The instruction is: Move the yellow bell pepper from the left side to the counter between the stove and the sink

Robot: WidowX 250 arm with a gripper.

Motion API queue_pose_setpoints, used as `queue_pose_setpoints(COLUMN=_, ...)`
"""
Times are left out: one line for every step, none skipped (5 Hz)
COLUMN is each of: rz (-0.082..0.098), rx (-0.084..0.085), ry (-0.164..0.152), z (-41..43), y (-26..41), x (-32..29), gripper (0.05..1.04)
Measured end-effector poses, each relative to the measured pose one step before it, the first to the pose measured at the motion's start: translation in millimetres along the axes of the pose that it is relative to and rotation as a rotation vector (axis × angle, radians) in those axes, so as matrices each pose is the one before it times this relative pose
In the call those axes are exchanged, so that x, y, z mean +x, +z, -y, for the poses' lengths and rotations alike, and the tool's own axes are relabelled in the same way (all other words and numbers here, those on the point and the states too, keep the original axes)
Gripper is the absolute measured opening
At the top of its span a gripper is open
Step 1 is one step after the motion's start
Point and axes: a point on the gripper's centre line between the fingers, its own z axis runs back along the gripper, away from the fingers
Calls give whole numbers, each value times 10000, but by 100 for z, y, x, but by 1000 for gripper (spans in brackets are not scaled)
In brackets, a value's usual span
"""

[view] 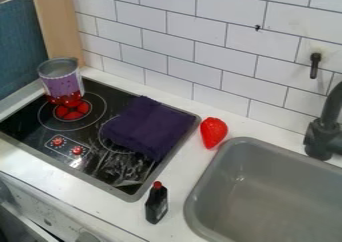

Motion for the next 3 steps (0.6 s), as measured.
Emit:
queue_pose_setpoints(rz=678, rx=60, ry=-398, z=1563, y=1971, x=1000, gripper=88)
queue_pose_setpoints(rz=1008, rx=-35, ry=-711, z=3186, y=3295, x=1587, gripper=88)
queue_pose_setpoints(rz=539, rx=-188, ry=-609, z=3228, y=671, x=2299, gripper=88)
